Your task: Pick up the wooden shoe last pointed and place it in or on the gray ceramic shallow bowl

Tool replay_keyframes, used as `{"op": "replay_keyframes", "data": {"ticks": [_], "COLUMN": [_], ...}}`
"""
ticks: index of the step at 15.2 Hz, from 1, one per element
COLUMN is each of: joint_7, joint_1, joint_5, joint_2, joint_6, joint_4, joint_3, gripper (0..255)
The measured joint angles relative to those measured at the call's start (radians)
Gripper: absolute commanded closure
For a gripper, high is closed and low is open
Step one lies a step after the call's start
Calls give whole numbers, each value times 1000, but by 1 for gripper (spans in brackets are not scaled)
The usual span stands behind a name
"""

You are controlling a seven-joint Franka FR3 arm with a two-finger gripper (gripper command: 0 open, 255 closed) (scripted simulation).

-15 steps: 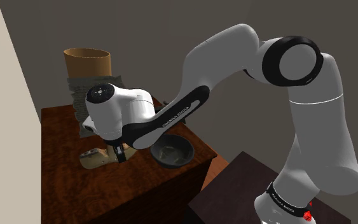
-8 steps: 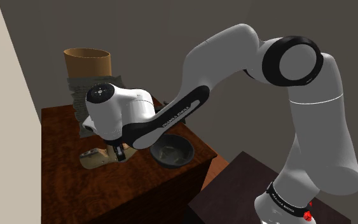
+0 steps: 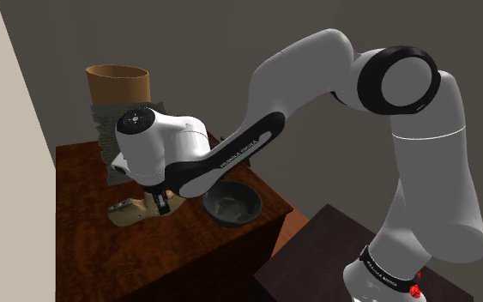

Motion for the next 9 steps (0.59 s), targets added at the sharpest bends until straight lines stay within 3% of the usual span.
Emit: {"op": "replay_keyframes", "data": {"ticks": [9], "joint_7": [-54], "joint_1": [-14], "joint_5": [51], "joint_2": [-69], "joint_6": [-72], "joint_4": [17], "joint_3": [26], "gripper": [255]}}
